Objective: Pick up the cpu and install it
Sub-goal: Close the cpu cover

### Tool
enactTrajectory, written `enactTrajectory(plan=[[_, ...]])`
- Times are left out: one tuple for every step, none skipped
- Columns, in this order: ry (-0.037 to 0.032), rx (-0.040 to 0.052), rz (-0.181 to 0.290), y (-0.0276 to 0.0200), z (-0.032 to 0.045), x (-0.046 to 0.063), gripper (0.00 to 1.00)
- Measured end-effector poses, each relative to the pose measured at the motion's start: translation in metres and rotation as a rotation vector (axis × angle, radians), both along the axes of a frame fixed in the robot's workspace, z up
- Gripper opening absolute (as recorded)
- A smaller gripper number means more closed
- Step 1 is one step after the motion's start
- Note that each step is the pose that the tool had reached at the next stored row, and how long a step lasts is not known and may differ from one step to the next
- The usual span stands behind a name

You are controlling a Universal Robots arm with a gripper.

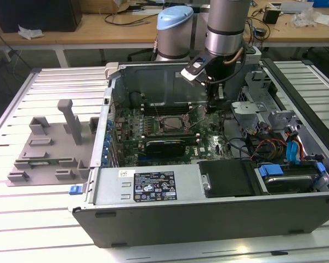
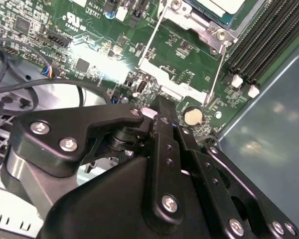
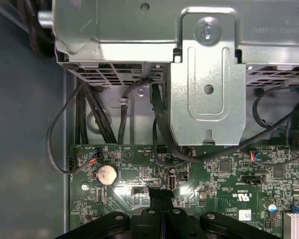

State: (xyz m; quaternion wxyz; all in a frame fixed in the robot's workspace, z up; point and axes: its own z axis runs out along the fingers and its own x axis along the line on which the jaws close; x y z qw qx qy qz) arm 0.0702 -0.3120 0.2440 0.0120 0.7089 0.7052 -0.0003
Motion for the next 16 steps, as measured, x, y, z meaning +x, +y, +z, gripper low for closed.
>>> enactTrajectory(plan=[[0.0001,-0.0003,0.000,0.0000,0.0000,0.0000,0.11],[0.0001,-0.0003,0.000,0.0000,0.0000,0.0000,0.11],[0.0001,-0.0003,0.000,-0.0001,0.0000,0.0000,0.11],[0.0001,-0.0002,0.000,0.0000,-0.0001,0.0000,0.11],[0.0001,-0.0002,0.000,0.0000,-0.0001,0.0000,0.11],[0.0001,-0.0001,0.000,0.0000,-0.0001,0.0000,0.11],[0.0001,-0.0001,0.000,0.0000,-0.0001,0.0000,0.11],[0.0000,0.0000,0.000,0.0000,-0.0002,-0.0003,0.11],[0.0001,0.0001,0.000,0.0000,-0.0002,-0.0007,0.11],[0.0001,-0.0001,0.000,0.0000,-0.0002,-0.0017,0.11],[0.0001,-0.0001,0.000,0.0000,-0.0002,-0.0026,0.11],[0.0001,-0.0001,0.000,0.0000,-0.0002,-0.0037,0.11],[0.0000,-0.0002,0.000,0.0000,-0.0001,-0.0051,0.11],[0.0000,-0.0002,0.000,0.0000,-0.0001,-0.0061,0.11],[0.0000,-0.0002,0.000,0.0000,-0.0001,-0.0070,0.11],[0.0001,-0.0002,0.000,0.0001,-0.0001,-0.0082,0.11]])
